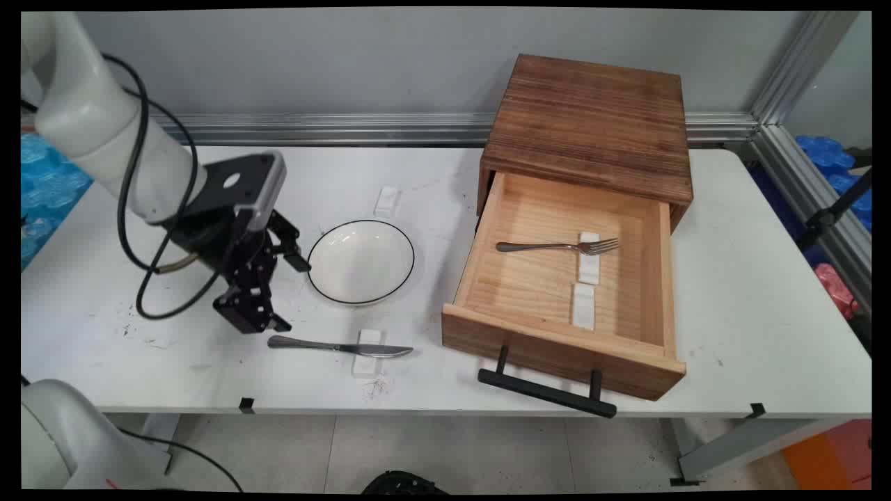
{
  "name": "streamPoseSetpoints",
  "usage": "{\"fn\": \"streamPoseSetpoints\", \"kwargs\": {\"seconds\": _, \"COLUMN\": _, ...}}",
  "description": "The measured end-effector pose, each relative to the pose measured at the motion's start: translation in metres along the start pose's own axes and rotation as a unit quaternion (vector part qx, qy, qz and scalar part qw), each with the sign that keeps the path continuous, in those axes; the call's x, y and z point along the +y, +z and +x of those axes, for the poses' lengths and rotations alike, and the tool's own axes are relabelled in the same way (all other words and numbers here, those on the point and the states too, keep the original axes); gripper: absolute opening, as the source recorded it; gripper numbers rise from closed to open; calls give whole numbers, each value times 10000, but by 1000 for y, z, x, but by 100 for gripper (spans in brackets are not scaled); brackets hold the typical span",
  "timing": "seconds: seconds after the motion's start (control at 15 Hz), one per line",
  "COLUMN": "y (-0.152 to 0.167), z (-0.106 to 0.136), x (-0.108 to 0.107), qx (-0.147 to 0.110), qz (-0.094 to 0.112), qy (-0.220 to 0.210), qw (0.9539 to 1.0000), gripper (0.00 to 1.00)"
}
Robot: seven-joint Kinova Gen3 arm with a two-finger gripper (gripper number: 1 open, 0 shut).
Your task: Pick up the knife from the right of the white plate
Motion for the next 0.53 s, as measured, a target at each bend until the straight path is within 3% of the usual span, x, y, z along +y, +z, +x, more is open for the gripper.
{"fn": "streamPoseSetpoints", "kwargs": {"seconds": 0.53, "y": 50, "z": -21, "x": 6, "qx": 4, "qz": -55, "qy": 35, "qw": 10000, "gripper": 100}}
